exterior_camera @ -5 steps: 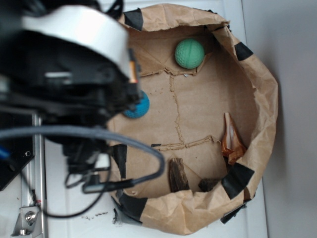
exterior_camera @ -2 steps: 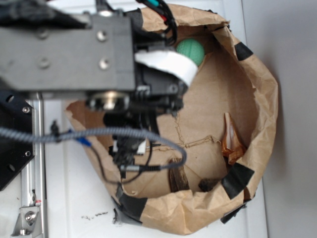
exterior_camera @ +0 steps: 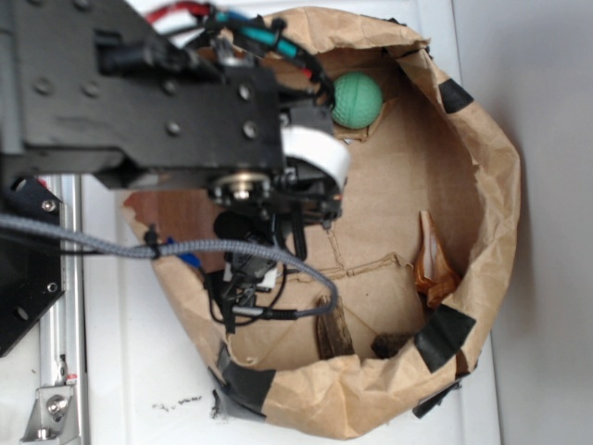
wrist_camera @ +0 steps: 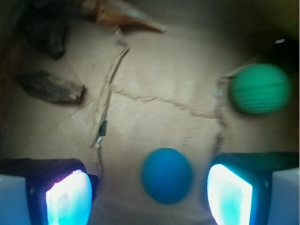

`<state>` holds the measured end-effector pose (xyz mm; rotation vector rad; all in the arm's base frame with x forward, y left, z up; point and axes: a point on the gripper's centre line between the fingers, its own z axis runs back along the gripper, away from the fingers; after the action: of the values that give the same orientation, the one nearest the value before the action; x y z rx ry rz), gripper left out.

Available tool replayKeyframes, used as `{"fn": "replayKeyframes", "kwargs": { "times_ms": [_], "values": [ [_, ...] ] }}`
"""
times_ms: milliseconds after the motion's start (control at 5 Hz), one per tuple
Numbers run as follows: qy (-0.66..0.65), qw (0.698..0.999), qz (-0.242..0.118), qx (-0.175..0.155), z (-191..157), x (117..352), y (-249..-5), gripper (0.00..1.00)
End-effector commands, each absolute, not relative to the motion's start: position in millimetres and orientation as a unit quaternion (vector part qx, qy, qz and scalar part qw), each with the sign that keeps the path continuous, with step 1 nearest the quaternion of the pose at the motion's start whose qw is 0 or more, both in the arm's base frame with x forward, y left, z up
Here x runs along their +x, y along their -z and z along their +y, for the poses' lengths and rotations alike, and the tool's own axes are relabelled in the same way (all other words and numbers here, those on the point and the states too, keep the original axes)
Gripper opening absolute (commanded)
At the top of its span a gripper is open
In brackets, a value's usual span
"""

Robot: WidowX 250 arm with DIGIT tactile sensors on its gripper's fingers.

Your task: Grab the blue ball.

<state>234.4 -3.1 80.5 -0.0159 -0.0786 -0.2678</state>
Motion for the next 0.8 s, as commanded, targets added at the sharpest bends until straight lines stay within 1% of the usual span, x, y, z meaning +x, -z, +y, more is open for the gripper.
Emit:
{"fn": "replayKeyframes", "kwargs": {
  "times_ms": [0,200,400,600],
  "values": [
    [0.126,0.992,-0.031,-0.014,8,232,-41,1.0],
    [0.121,0.992,-0.021,-0.01,16,232,-31,1.0],
    [0.11,0.994,-0.026,-0.01,24,233,-34,1.0],
    [0.088,0.996,-0.018,0.008,43,232,-29,1.0]
  ]
}}
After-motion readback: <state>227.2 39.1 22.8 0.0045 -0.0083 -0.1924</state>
